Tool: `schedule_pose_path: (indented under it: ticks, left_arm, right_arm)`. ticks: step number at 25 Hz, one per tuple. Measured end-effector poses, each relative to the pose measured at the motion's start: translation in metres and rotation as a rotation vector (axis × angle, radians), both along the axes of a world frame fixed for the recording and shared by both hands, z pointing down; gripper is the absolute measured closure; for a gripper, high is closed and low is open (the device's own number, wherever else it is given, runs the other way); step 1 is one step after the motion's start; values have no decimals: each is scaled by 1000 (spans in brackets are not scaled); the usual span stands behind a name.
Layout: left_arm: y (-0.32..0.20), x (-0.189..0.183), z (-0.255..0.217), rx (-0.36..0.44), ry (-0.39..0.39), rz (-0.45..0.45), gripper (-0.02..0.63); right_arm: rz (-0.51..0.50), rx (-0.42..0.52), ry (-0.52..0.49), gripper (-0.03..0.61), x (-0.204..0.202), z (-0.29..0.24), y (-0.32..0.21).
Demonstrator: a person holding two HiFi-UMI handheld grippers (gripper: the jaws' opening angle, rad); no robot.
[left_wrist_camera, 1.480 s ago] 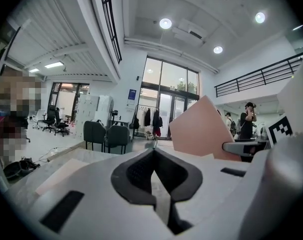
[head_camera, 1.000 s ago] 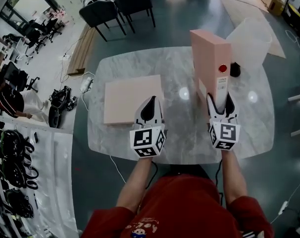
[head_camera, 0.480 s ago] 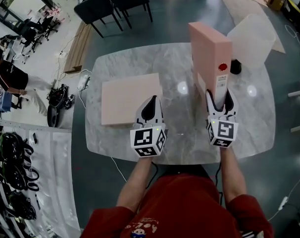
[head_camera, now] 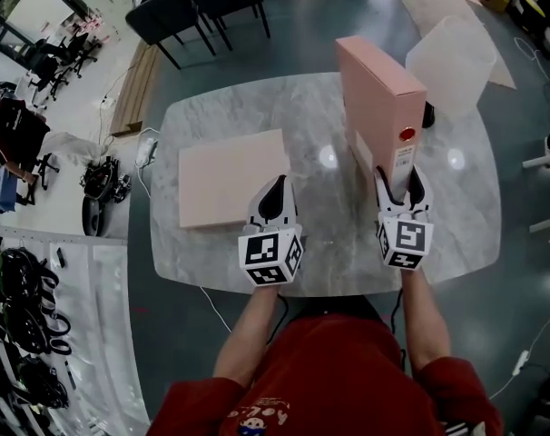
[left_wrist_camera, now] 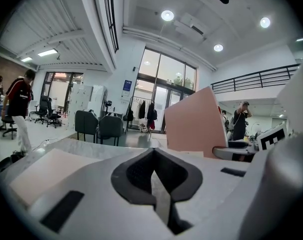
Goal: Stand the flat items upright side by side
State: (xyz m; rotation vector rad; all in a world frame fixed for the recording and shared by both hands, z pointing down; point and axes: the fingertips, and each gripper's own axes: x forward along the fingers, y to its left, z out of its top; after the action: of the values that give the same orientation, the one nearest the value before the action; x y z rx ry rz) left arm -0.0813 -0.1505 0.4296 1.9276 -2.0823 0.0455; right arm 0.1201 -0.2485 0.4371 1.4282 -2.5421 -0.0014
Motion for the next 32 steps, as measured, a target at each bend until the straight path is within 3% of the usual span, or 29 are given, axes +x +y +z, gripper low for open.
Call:
schedule_pose_path:
  ticks: [15, 32]
  left_arm:
    - [8, 18, 16, -20, -33, 32, 611]
    - [-1, 15, 24, -34, -28, 20, 611]
  right_arm:
    - [55, -92, -2, 296, 24, 39, 26]
    - [155, -211, -11, 298, 5, 86, 49]
